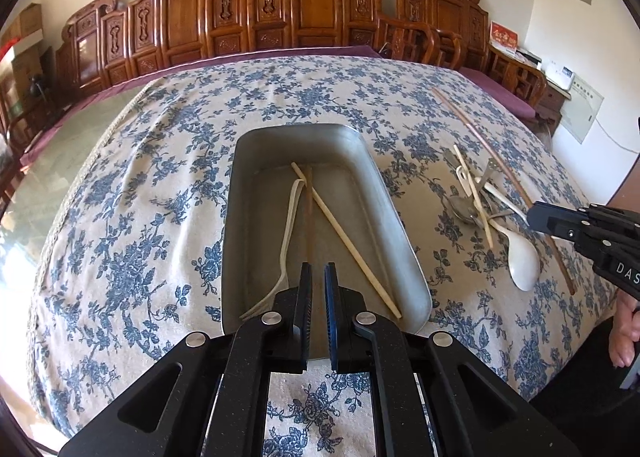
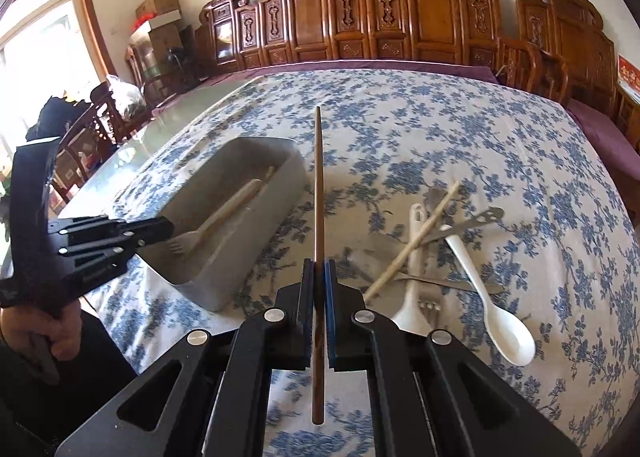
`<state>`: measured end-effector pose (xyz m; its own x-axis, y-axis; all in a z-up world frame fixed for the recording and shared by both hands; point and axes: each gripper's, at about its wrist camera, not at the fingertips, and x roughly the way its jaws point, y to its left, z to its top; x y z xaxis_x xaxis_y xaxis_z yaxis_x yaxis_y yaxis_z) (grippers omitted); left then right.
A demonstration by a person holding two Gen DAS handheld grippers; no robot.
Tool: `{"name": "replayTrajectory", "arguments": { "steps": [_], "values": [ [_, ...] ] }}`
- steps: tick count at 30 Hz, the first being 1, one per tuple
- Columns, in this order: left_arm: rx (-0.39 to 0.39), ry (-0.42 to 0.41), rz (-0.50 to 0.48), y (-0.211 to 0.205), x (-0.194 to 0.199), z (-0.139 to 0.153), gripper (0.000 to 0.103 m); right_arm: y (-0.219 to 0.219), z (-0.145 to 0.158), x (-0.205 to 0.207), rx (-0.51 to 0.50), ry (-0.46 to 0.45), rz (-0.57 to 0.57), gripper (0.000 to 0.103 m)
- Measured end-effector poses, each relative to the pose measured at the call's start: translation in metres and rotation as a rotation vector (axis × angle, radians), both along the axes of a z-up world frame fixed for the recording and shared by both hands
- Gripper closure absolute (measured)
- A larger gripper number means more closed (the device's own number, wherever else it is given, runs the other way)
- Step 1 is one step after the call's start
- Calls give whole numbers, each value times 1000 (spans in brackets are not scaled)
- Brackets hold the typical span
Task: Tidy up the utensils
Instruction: 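Lower the chopstick into the tray and open the left gripper, then lower the chopstick into the tray and open the right gripper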
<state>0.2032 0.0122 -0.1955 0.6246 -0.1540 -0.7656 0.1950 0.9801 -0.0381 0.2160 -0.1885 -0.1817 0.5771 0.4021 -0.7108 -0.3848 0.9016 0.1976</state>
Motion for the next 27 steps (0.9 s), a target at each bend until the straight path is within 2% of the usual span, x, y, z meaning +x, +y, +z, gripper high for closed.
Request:
{"name": "replayTrajectory", "arguments": {
  "steps": [9, 15, 27],
  "values": [
    [-45, -23, 37, 25, 1, 14, 98, 46, 8, 13, 38, 33, 40, 97],
    [-26, -46, 66, 39, 3, 21, 98, 73, 10, 26, 64, 58, 52, 97],
    [-49, -59, 120, 63, 7, 28, 98, 114, 0, 55, 122, 119, 39, 97]
  ]
}}
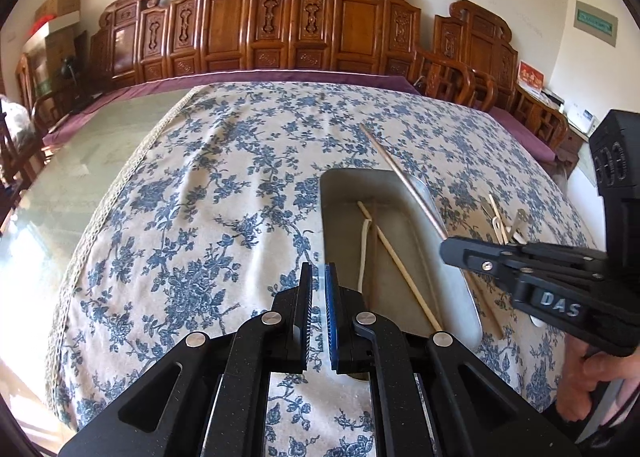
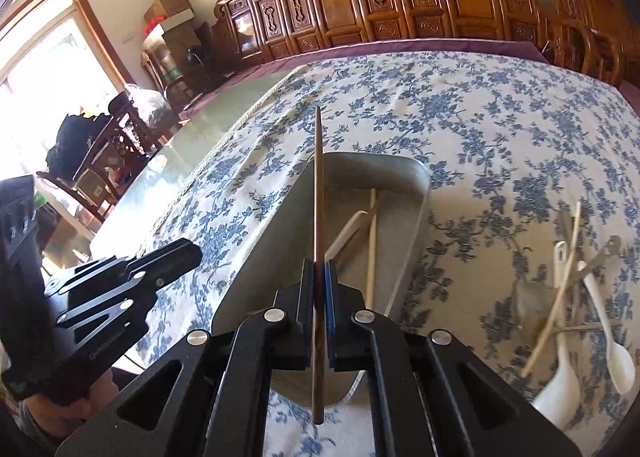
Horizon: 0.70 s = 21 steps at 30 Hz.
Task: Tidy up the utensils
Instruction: 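Lower the chopstick into the tray and open the right gripper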
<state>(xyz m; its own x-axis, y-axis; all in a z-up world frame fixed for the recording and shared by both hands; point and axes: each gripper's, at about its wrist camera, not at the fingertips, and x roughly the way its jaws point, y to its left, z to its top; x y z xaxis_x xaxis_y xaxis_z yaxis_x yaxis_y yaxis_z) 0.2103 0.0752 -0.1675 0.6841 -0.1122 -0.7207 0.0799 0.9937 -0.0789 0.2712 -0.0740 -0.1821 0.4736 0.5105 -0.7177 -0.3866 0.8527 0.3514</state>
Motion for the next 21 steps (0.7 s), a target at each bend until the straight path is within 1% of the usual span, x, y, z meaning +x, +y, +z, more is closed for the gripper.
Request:
{"name": "replayTrajectory", "arguments": {
  "steps": [7, 13, 14, 16, 21],
  "values": [
    [5, 1, 2, 3, 2, 0, 98, 5, -22, 11, 4, 43, -36, 97],
    [4, -5, 7, 2, 1, 1, 98, 6, -34, 7, -16, 54, -33, 97],
    [4, -6, 8, 2, 1, 1, 98, 7, -35, 6, -19, 53, -32, 97],
    [4, -7, 7, 2, 1, 1, 98, 7, -35, 5, -24, 50, -33, 93],
    [7, -8, -5, -3, 0, 1, 98, 2, -29, 2, -20, 21, -24, 93]
  ]
}}
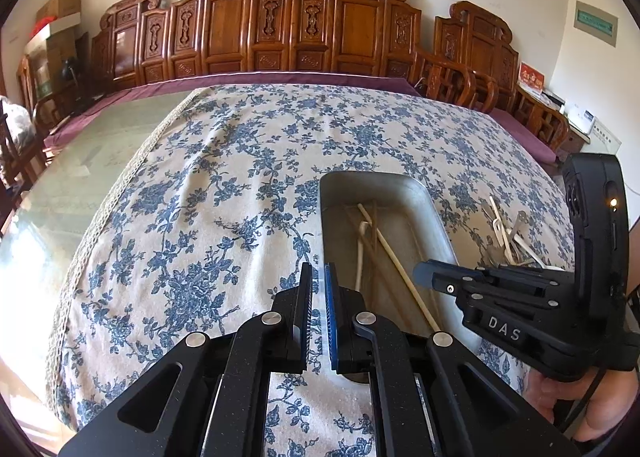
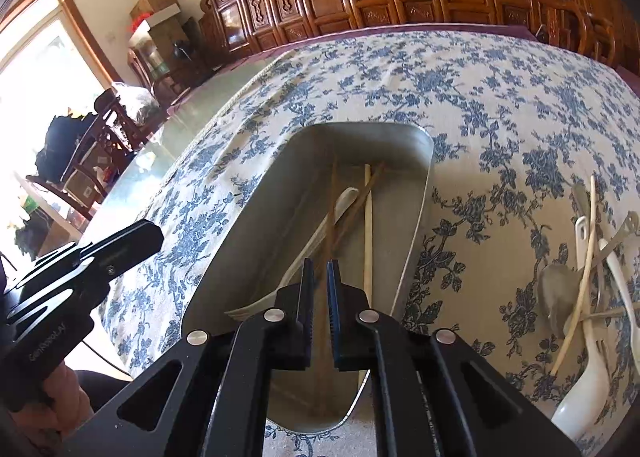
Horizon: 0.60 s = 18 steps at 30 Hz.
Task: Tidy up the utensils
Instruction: 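Lower the chopstick into the tray and open the right gripper, then move both grippers back to the pile and grasp a chopstick with the left gripper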
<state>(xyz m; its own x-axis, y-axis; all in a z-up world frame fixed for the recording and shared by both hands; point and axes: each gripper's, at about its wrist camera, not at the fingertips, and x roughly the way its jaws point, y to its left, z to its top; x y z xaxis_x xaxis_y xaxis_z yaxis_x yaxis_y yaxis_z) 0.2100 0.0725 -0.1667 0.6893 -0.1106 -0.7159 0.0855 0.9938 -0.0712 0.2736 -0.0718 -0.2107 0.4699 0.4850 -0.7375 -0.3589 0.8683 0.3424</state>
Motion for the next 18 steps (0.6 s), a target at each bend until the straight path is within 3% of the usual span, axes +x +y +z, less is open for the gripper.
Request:
{"name": "replayTrajectory", "arguments": {
  "steps": [15, 18],
  "values": [
    [23, -5, -93, -40, -10, 0, 98, -103, 42, -45, -133, -161, -65, 93],
    [18, -4, -107, -45, -13, 0, 91, -132, 44, -50, -171, -174, -94, 93]
  ]
}}
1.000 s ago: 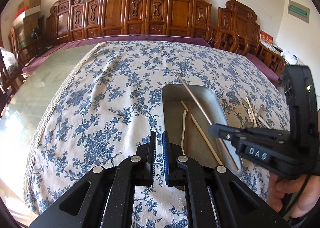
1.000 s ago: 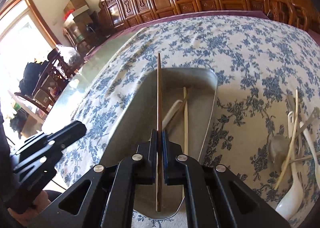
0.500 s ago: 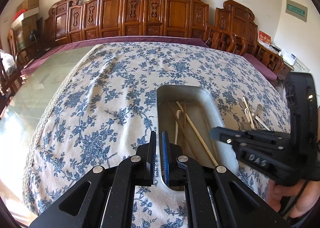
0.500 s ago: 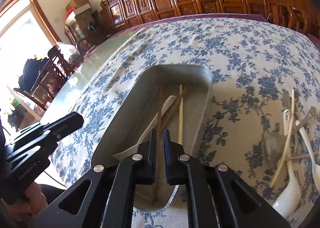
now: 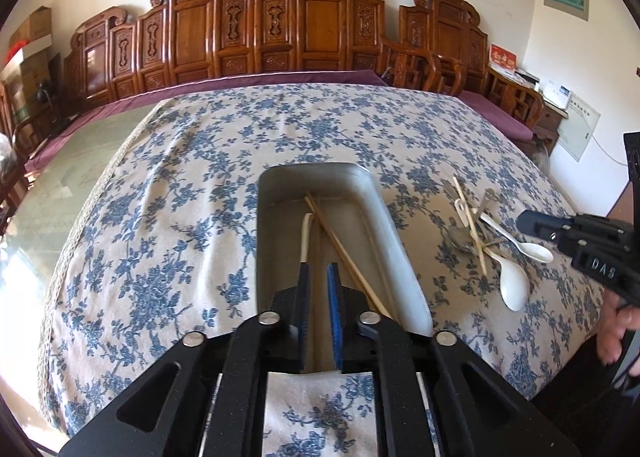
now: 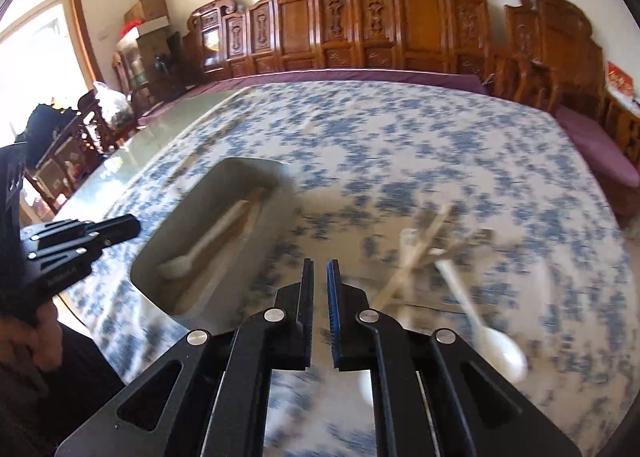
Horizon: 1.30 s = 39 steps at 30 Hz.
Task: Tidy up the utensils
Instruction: 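Move both grippers back to the pile and grasp a chopstick with the left gripper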
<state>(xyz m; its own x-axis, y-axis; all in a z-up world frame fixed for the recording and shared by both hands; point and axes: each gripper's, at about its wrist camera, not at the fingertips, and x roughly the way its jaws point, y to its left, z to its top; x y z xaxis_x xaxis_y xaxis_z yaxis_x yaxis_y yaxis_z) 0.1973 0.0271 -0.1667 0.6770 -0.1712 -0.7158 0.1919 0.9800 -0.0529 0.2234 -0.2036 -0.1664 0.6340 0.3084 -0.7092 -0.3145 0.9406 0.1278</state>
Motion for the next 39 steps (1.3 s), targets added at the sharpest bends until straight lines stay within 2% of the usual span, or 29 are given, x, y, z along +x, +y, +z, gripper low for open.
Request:
{"name": "replayTrajectory", "arguments": {
  "steps": [2, 4, 8, 11, 16, 21, 30, 39],
  "values": [
    [-12, 3, -19, -5, -2, 0, 75, -16, 0, -2, -21, -5, -21, 93],
    [-18, 0, -34, -10, -5, 1, 65, -32, -1, -1, -35, -2, -47, 93],
    [-27, 3, -64, -24, -8, 1, 56, -54, -5, 1, -49, -2, -88, 93],
    [-29, 9, -83, -33, -11, 0, 55, -66, -12, 4, -44, 4, -112, 87],
    [-23, 21, -115, -50, -13, -1, 55, -78, -29, 9, -40, 21, -139, 85],
    [-5, 32, -132, -64, -15, -2, 55, -88, -49, 13, -28, 40, -158, 78],
    [50, 51, -188, -97, -10, -4, 55, -96, -64, 24, -25, 69, -141, 76],
    [45, 116, -242, -137, 18, -24, 57, -99, -65, 28, 20, 81, -136, 76]
  ]
}}
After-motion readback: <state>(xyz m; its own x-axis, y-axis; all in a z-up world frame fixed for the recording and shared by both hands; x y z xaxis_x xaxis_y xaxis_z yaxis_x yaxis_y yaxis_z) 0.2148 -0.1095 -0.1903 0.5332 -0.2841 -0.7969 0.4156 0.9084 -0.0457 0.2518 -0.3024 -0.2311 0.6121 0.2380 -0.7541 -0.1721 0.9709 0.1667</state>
